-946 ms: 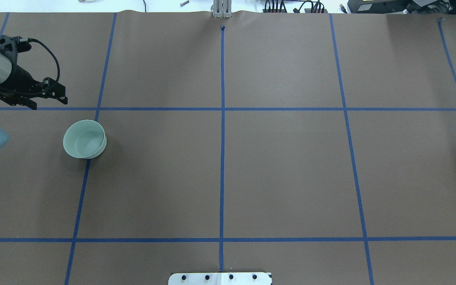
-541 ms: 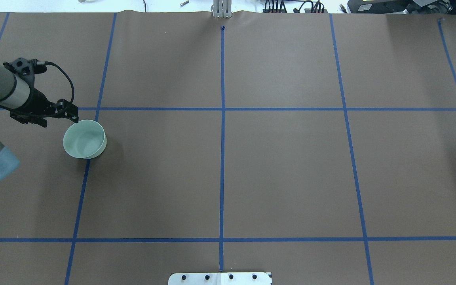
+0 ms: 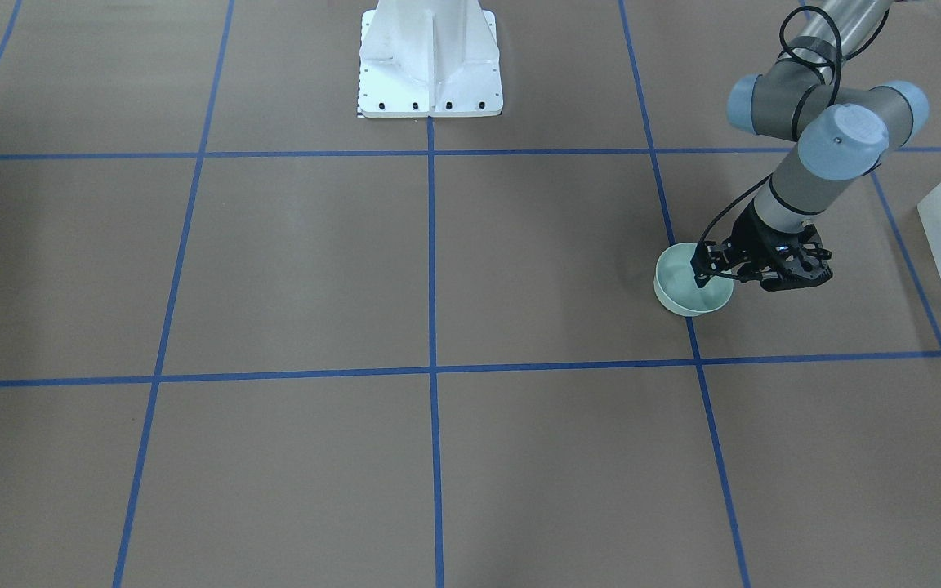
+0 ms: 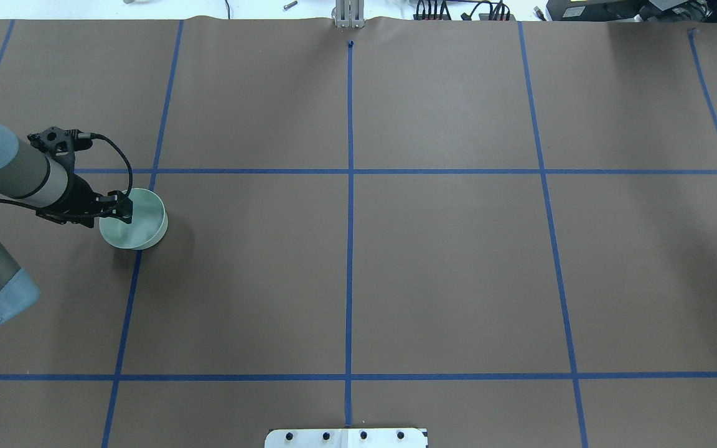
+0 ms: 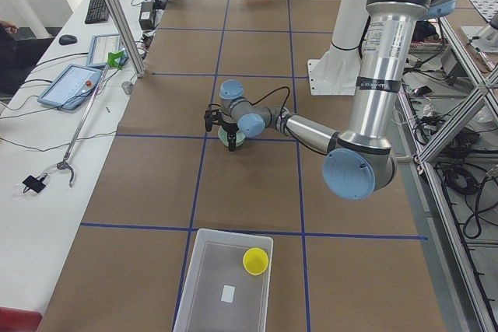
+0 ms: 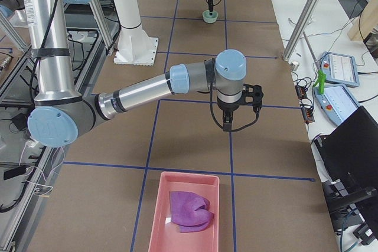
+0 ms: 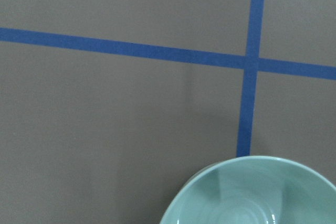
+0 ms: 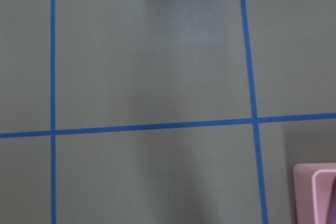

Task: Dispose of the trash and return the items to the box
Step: 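Lift the green bowl with the left gripper toward the clear bin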

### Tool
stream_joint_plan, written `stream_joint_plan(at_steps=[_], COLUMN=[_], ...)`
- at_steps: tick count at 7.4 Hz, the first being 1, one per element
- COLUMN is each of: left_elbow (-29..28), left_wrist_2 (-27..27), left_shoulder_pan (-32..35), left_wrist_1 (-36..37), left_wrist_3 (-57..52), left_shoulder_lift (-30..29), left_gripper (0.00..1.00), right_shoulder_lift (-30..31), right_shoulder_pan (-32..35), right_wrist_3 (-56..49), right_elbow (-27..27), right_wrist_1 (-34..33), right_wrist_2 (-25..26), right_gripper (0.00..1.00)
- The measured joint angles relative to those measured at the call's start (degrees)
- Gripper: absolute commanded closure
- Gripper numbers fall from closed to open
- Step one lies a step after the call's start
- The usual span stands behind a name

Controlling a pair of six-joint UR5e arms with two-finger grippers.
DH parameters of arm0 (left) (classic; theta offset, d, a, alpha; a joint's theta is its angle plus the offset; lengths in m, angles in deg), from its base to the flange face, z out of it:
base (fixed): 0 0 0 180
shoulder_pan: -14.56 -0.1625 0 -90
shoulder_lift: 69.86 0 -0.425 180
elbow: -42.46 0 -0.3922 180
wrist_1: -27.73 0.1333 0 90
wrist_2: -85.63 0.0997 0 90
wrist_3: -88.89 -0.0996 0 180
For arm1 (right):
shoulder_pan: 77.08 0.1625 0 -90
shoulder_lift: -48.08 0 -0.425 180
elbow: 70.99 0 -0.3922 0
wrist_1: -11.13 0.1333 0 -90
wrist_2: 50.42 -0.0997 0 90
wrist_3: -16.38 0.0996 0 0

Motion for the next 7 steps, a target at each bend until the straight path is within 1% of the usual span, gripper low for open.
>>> stream_joint_plan(at_steps=[2,3,4,6,7], left_elbow=[0.5,1.4,2.8,5.3,6.0], left_wrist_2=[-0.9,-3.0,-6.4,-15.2,-18.2], left_shoulder_pan=[0.1,0.4,1.8,9.2,13.8], left_wrist_1=[-2.1,-2.3,-2.3,-1.7,-1.5], left_wrist_3=[-0.3,-0.2,-0.1,-0.1,-0.5], left_shoulder_lift=[1.5,1.7,2.0,2.6,3.2], left_gripper=[1.0,1.0,1.0,1.0,1.0], right_shoulder_lift=[-0.3,-0.4,-0.7,-1.8,-3.5], right_shoulder_pan=[-2.9,-4.2,-5.5,-9.1,-12.0], right_wrist_3=[2.8,3.8,4.9,7.2,10.6], right_elbow=[2.8,3.6,4.2,6.3,7.1], right_wrist_1=[0.2,0.3,0.4,0.5,0.8], right_wrist_2=[-0.1,0.0,0.0,0.1,0.6], right_gripper=[0.0,0.0,0.0,0.0,0.0])
